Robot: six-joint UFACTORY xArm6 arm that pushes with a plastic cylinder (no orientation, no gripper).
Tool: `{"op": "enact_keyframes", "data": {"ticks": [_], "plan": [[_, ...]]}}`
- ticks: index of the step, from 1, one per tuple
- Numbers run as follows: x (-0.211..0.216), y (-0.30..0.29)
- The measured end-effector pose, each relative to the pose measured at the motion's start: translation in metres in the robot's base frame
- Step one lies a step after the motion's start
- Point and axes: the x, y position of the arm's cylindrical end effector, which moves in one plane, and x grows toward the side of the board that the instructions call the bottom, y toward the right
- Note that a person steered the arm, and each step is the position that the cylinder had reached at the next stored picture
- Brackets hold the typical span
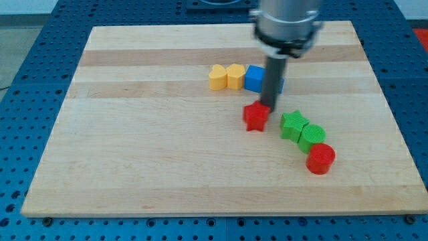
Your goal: Push the red star to the left side of the green star
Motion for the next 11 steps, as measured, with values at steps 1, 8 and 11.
{"op": "enact_keyframes", "data": {"ticks": [1,8,11], "plan": [[0.006,-0.079],[0.044,-0.045],[0.099,-0.06]]}}
